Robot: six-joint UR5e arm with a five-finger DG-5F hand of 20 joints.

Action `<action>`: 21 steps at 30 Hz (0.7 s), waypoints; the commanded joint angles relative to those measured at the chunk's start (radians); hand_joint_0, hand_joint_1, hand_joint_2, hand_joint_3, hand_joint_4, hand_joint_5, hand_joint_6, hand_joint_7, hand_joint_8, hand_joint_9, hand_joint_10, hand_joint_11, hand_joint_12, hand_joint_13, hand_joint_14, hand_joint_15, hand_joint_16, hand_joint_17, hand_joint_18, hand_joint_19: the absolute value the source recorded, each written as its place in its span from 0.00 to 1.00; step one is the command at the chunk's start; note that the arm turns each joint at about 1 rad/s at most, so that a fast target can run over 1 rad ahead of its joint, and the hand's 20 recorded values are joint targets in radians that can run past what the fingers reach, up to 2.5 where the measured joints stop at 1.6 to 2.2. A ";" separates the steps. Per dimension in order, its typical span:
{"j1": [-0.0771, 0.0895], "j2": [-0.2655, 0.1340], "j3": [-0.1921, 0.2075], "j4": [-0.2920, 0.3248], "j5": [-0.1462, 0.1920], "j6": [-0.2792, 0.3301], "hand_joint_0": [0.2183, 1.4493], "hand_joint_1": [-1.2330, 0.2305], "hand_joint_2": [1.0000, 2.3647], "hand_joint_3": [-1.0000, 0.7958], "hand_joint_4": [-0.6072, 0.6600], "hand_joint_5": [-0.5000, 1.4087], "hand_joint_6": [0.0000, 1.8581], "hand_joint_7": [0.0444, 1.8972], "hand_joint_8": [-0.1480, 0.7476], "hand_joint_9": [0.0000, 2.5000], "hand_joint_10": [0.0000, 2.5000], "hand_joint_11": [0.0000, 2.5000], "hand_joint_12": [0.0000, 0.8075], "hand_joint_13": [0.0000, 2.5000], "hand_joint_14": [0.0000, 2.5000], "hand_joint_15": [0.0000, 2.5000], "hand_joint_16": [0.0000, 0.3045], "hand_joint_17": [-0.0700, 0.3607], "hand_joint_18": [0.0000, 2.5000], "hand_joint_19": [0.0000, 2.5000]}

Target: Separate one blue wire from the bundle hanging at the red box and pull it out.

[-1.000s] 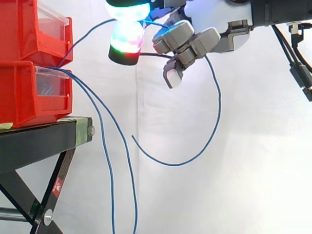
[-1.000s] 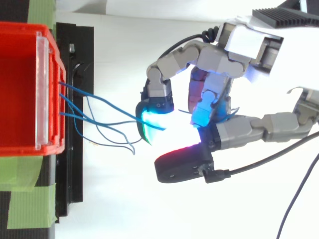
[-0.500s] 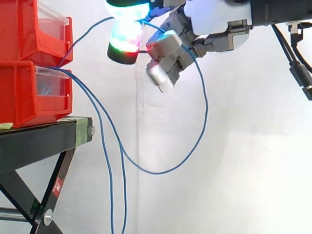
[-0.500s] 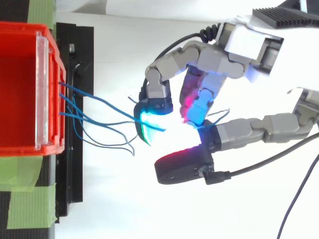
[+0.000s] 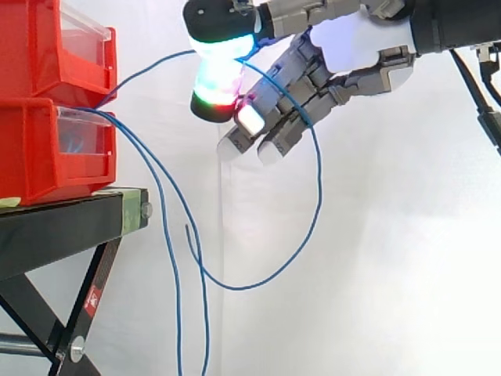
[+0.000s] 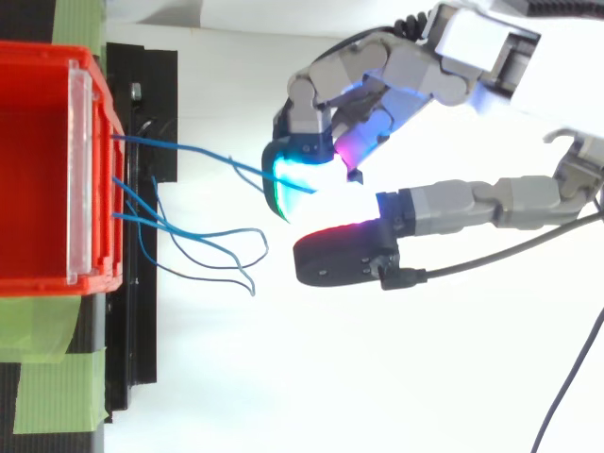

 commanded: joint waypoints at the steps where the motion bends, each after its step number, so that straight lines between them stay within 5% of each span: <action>1: 0.002 0.000 0.000 -0.025 0.005 0.027 0.30 0.29 0.01 0.52 0.48 0.21 0.45 0.66 0.53 0.35 0.01 0.32 0.54 0.14 0.00 0.12 0.20 0.48 0.24 0.17; 8: 0.003 0.002 -0.031 -0.062 0.004 0.068 0.30 0.29 0.01 0.52 0.47 0.21 0.45 0.66 0.52 0.34 0.01 0.32 0.54 0.14 0.00 0.11 0.20 0.48 0.23 0.17; 14: 0.014 0.002 -0.087 -0.053 0.056 0.160 0.30 0.29 0.01 0.52 0.48 0.21 0.45 0.67 0.52 0.34 0.01 0.31 0.54 0.14 0.00 0.11 0.20 0.48 0.23 0.17; 21: 0.029 0.017 -0.133 -0.042 0.097 0.197 0.30 0.29 0.01 0.53 0.47 0.21 0.45 0.67 0.53 0.34 0.01 0.32 0.54 0.14 0.00 0.11 0.20 0.48 0.24 0.17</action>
